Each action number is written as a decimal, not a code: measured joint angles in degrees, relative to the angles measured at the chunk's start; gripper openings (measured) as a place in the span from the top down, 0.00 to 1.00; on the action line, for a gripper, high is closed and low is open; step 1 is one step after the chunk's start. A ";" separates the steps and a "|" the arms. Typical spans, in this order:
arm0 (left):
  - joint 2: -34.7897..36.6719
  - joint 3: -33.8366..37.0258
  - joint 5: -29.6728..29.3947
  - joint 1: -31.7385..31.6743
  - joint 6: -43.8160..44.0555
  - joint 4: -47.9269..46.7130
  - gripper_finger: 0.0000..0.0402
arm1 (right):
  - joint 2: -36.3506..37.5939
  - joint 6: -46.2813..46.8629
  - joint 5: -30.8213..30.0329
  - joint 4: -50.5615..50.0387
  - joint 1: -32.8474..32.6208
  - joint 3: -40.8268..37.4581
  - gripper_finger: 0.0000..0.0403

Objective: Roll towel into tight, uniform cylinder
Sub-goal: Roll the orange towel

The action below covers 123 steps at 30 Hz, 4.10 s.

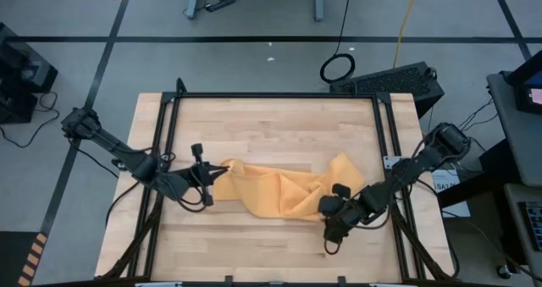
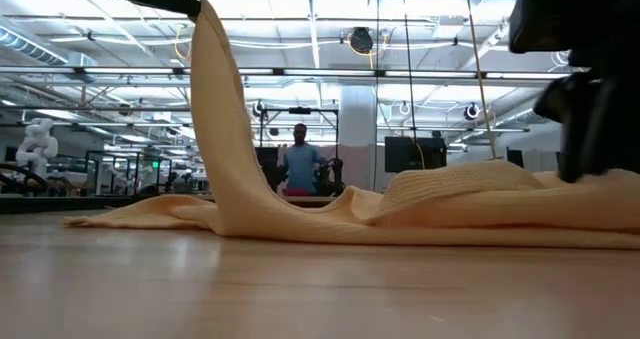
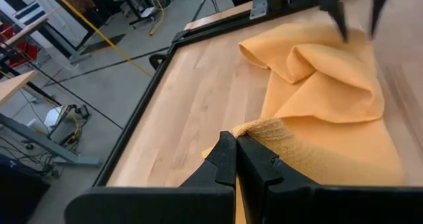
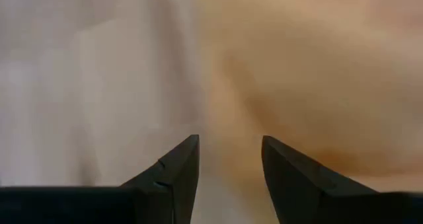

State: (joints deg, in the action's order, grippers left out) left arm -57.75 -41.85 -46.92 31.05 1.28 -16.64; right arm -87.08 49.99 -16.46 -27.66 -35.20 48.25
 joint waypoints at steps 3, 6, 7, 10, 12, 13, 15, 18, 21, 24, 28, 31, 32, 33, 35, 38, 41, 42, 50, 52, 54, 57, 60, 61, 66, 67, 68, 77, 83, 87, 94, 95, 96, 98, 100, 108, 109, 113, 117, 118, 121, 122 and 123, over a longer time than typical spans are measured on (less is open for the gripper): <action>-0.69 0.00 0.01 0.00 0.00 -0.05 1.00 | 0.42 -0.21 -3.90 -2.14 -0.12 0.18 0.61; -0.93 0.00 0.00 0.00 0.56 -0.04 1.00 | 0.42 0.36 -5.10 -9.41 -0.36 0.99 0.61; -1.01 0.00 0.01 0.00 1.14 -0.05 1.00 | 0.40 0.93 -5.08 -10.92 -0.33 1.00 0.61; -1.03 0.00 0.01 0.00 1.46 -0.14 1.00 | -0.01 1.56 -4.92 -12.25 -0.94 1.00 0.61; -1.03 0.00 0.01 0.00 1.46 -0.14 1.00 | -0.26 0.87 -6.78 -10.41 -1.80 1.02 0.61; -1.04 0.00 -0.01 -0.01 1.44 -0.15 1.00 | -0.76 -0.01 -8.02 -8.97 -2.14 1.09 0.61; -1.02 0.00 -0.14 -0.06 1.43 -0.15 1.00 | -1.91 -2.08 -10.79 -7.51 -3.06 1.09 0.61; -1.04 0.00 -0.21 -0.49 1.42 -0.21 1.00 | -4.37 -2.16 -13.79 -6.60 -3.33 1.09 0.60; -1.02 0.00 -0.26 -1.00 1.41 -0.40 1.00 | -7.09 -1.33 -13.85 -7.32 -3.17 1.05 0.55; -1.02 0.00 -0.24 -1.34 1.40 -0.57 1.00 | -9.70 -1.39 -13.48 -7.14 -3.15 1.05 0.49; -1.02 0.00 -0.24 -1.42 1.38 -0.59 1.00 | -12.07 -1.42 -14.25 -6.97 -3.09 1.21 0.45; -1.02 0.00 -0.24 -1.42 1.38 -0.61 1.00 | -13.00 -1.09 -15.33 -6.78 -2.80 1.31 0.49; -1.02 0.00 -0.24 -1.42 1.38 -0.59 1.00 | -13.00 -1.09 -15.24 -6.74 -2.78 1.31 0.53; -1.02 0.00 -0.22 -1.42 1.38 -0.59 1.00 | -12.92 -1.09 -15.10 -6.67 -2.78 1.29 0.57; -1.02 0.00 -0.23 -1.42 1.40 -0.61 1.00 | -12.38 -1.15 -14.85 -6.87 -2.78 1.11 0.67; -1.02 0.00 -0.24 -1.42 1.42 -0.59 1.00 | -10.92 -1.15 -14.22 -7.32 -2.78 0.98 0.83; -1.02 0.00 -0.23 -1.42 1.44 -0.48 1.00 | -9.59 -1.17 -14.36 -7.21 -2.78 0.98 0.96; -1.02 0.00 -0.22 -1.42 1.46 -0.48 1.00 | -9.21 -1.17 -14.39 -7.23 -2.78 0.98 0.98; -1.02 0.00 -0.22 -1.42 2.80 -0.56 1.00 | -4.68 -0.28 -14.77 -7.67 -2.78 0.98 0.99; -1.02 0.00 -0.22 -1.42 2.82 -0.57 1.00 | -3.03 -0.19 -14.77 -7.57 -2.78 0.98 0.99; -1.02 0.00 -0.22 -1.42 2.89 -0.57 1.00 | -1.94 -0.23 -14.64 -7.03 -2.78 1.00 0.96; -1.02 0.00 -0.22 -1.42 2.95 -0.57 1.00 | -1.52 -1.07 -14.83 -6.90 -2.78 1.00 0.92; -1.30 0.00 -0.22 -1.42 2.95 -0.48 1.00 | -1.52 -1.20 -14.97 -6.89 -2.74 1.00 0.93; -1.49 0.00 -0.22 -1.42 2.95 -0.46 1.00 | -1.52 -1.17 -15.05 -6.85 -2.74 1.00 0.94; -3.01 0.00 -0.22 -1.42 2.93 -0.40 1.00 | -1.52 -1.17 -14.91 -6.80 -2.74 1.00 0.99; -3.34 0.00 -0.20 -1.42 2.93 -0.42 1.00 | -1.52 -1.17 -14.92 -6.76 -2.74 1.00 0.99; -3.66 0.00 -0.22 -1.42 2.93 -0.39 1.00 | -1.52 -1.17 -15.05 -6.73 -2.72 1.00 0.99; -4.88 0.00 -0.26 -1.42 2.91 -0.14 1.00 | -4.11 -2.64 -15.19 -7.31 -2.62 1.09 0.85; -4.88 0.00 -0.43 -1.42 2.89 -0.13 1.00 | -8.55 -1.52 -15.44 -8.88 -1.60 1.07 0.72; -4.88 0.00 -0.50 -1.42 2.86 -0.13 1.00 | -9.48 -1.08 -15.47 -10.04 -1.49 1.07 0.71; -4.88 0.00 -0.50 -1.42 2.82 -0.15 1.00 | -9.26 -1.41 -15.62 -10.35 -1.16 1.07 0.96; -4.88 0.00 -0.50 -1.42 2.82 -0.15 1.00 | -9.24 -1.40 -15.62 -10.36 -1.12 1.07 0.98; -4.88 0.01 -0.53 -1.42 2.76 -0.14 1.00 | -9.04 -1.25 -15.73 -10.53 -1.12 1.07 0.98; -4.88 0.02 -1.22 -1.42 2.44 -0.15 1.00 | -8.16 -1.09 -16.93 -11.55 -1.12 1.45 0.99; -4.88 0.02 -2.48 -1.42 2.16 -0.11 1.00 | -6.99 -0.87 -19.56 -14.42 -1.15 3.17 0.99; -4.79 0.07 -13.78 -3.81 -26.97 20.03 1.00 | -2.78 1.31 -43.15 -39.62 -0.39 19.39 1.00; -4.75 0.07 -13.92 -4.95 -34.67 26.34 1.00 | -2.41 1.39 -46.62 -42.89 0.24 21.67 1.00; -4.71 -0.09 -6.53 -10.86 -64.96 54.31 1.00 | -1.12 -0.98 -61.76 -53.04 3.71 28.38 1.00; -2.58 -4.31 0.23 -18.18 -79.95 65.17 1.00 | 1.86 -3.95 -68.77 -60.22 10.66 33.64 1.00; -1.71 -5.78 1.21 -20.21 -80.57 64.75 1.00 | 2.95 -5.29 -69.78 -61.06 12.57 35.00 1.00; 0.73 -10.43 6.33 -26.70 -77.06 56.35 1.00 | 6.37 -11.54 -71.66 -61.40 17.94 39.45 1.00; 1.35 -12.15 9.70 -29.11 -73.65 51.98 1.00 | 7.27 -13.95 -71.66 -61.21 19.79 41.29 1.00; 1.66 -14.02 13.76 -31.56 -69.52 47.46 1.00 | 8.35 -16.69 -71.58 -61.05 21.63 43.34 1.00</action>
State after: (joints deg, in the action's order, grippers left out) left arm -56.08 -55.86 -33.15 -0.51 -68.24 30.82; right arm -78.73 33.30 -88.04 -88.71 -13.57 91.59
